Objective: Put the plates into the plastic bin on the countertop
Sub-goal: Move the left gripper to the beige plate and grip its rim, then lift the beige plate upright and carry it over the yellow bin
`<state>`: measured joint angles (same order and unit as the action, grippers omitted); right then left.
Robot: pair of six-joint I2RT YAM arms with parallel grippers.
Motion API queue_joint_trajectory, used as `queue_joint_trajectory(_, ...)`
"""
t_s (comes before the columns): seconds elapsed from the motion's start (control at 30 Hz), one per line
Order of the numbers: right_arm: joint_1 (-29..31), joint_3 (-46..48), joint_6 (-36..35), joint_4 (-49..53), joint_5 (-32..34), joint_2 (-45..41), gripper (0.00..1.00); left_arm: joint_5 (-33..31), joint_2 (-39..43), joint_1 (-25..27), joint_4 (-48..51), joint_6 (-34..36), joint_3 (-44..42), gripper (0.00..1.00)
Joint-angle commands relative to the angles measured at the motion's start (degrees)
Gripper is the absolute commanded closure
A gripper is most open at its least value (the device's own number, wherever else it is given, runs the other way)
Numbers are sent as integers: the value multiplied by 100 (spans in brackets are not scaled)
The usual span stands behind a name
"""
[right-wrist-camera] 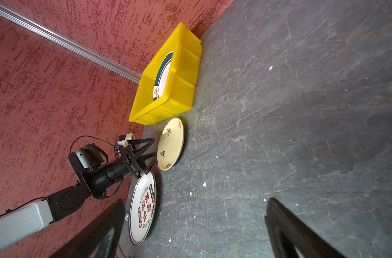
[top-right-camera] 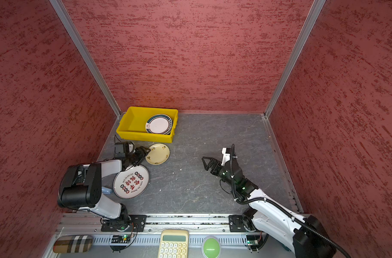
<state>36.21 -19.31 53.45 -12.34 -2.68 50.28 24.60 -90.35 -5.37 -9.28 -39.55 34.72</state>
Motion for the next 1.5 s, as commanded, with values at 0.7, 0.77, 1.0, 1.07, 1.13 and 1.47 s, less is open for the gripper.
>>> queue_joint_trajectory(0.7,20,-32,87,878,530,-577,1,212,-785,173,-4,195,455,62)
queue_joint_trajectory(0.77,19,10,103,880,569,-672,1,199,-833,207,13,191,463,64)
queue_joint_trajectory(1.0,23,22,145,952,583,-720,1,248,-788,237,90,222,500,82)
queue_joint_trajectory(1.07,24,62,162,970,588,-740,1,174,-779,241,127,262,501,83)
queue_joint_trajectory(1.13,18,106,178,970,587,-794,1,172,-808,259,136,264,505,84)
queue_joint_trajectory(1.47,20,205,236,744,588,-935,1,240,-734,504,316,315,656,100)
